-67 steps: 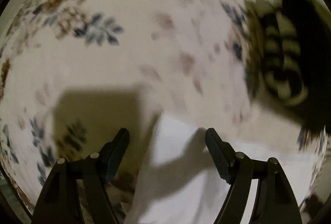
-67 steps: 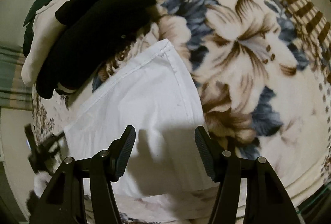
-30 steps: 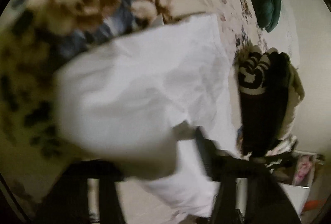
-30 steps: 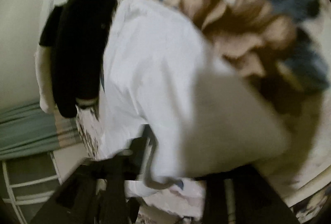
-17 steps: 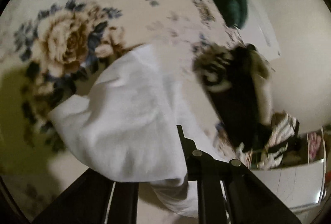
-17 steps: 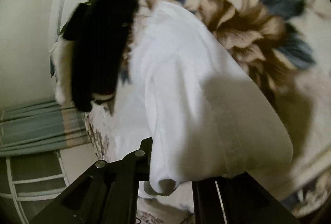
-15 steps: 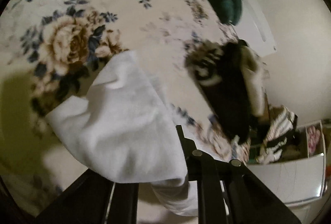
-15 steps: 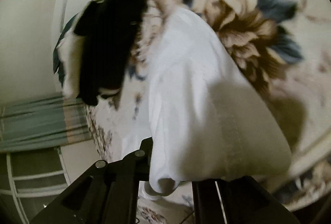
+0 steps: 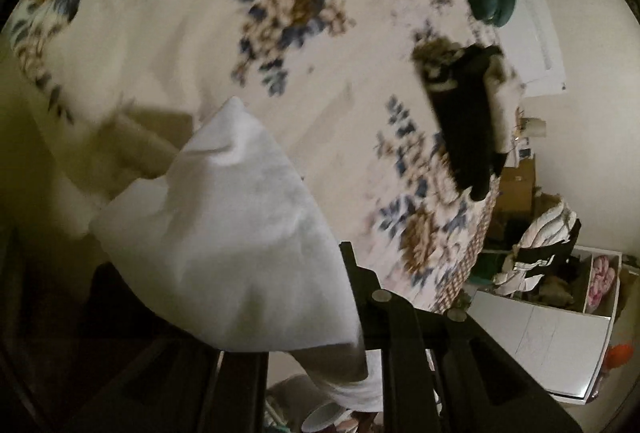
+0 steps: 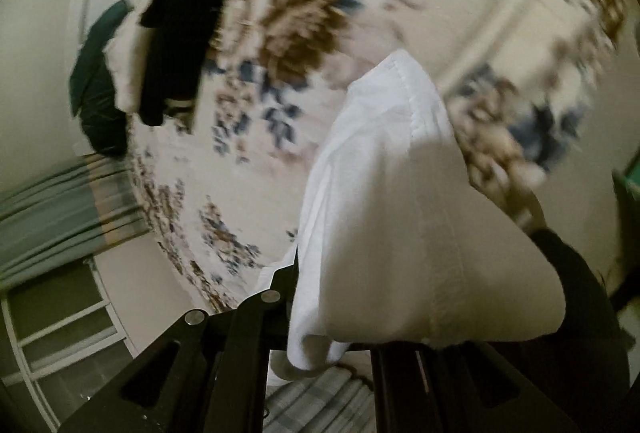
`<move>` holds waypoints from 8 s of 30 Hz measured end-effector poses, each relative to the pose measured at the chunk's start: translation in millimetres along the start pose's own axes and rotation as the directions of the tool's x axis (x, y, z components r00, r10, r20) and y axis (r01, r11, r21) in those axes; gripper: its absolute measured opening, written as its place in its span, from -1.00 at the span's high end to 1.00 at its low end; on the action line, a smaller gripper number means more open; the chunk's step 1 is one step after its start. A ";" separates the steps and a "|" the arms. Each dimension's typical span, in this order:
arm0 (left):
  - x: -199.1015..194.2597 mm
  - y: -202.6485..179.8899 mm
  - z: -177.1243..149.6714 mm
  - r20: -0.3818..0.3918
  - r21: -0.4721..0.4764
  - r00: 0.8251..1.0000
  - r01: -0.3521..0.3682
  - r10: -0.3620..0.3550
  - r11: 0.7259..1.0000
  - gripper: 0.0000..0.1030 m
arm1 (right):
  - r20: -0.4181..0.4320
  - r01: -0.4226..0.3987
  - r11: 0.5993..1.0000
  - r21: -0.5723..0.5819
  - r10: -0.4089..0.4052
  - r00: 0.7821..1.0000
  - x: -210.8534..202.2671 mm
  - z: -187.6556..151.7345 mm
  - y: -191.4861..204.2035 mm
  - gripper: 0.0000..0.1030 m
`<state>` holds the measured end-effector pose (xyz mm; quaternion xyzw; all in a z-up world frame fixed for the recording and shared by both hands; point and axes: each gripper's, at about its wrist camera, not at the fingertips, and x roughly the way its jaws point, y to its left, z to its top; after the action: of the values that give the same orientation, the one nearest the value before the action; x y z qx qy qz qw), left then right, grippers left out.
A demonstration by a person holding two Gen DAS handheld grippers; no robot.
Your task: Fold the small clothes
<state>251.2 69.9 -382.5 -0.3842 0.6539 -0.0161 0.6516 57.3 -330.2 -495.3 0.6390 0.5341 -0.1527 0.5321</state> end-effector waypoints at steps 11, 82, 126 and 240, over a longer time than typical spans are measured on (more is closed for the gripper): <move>94.8 -44.3 79.3 -0.014 0.032 0.999 0.037 -0.037 0.999 0.65 | 0.015 0.018 0.999 0.044 -0.019 1.000 71.9 84.8 34.6 0.79; 203.4 -113.6 170.6 0.200 0.707 0.900 -0.406 0.386 0.579 -0.53 | 0.322 0.339 0.912 -0.230 -0.257 0.911 72.1 256.4 112.2 0.91; 127.0 1.9 104.5 0.139 0.544 0.944 -0.326 0.300 0.774 0.83 | 0.236 0.153 0.987 -0.050 -0.137 0.962 64.6 130.5 -36.7 0.83; 116.7 -46.2 230.3 0.041 0.510 0.964 -0.246 0.263 0.824 -0.91 | -0.082 0.158 0.771 -0.617 -0.262 0.961 277.4 81.4 206.3 -0.47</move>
<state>489.4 86.7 -491.0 -0.1069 0.6812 -0.1077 0.7162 368.2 -226.3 -632.0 0.3820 0.6647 0.0201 0.6418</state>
